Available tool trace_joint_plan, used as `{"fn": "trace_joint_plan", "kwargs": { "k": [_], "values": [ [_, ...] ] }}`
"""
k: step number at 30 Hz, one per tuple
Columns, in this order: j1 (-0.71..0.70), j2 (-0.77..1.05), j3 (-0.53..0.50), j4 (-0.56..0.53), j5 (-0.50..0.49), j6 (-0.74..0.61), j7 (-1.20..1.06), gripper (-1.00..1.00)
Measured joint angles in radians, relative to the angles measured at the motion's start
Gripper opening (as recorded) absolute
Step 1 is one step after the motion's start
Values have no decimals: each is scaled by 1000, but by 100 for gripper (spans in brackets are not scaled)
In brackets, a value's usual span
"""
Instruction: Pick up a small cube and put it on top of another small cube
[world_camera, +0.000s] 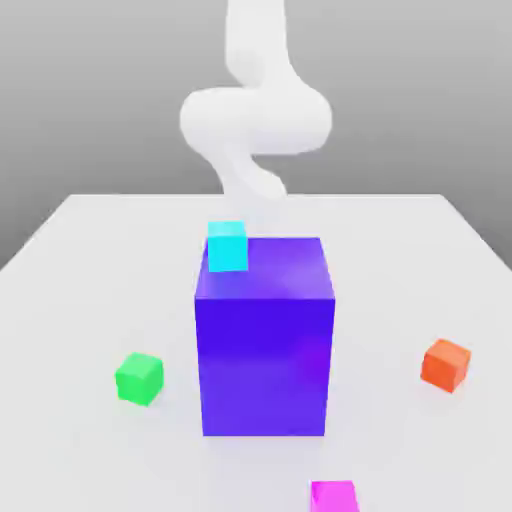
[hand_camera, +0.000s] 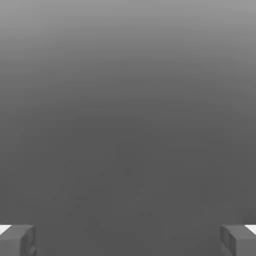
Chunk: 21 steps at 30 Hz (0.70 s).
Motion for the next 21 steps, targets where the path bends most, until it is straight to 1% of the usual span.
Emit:
{"fn": "trace_joint_plan", "kwargs": {
  "k": [6, 10, 14, 18, 21],
  "values": [
    [9, 230, -47, 154, 97, -4, 70, 0],
    [-2, 384, -53, 260, 127, -3, 145, 0],
    [-14, 531, -42, 366, 107, 4, 254, 0],
    [-9, 663, -26, 468, 36, 10, 395, 0],
    [16, 753, -19, 469, 26, -19, 486, 0]
  ]
}}
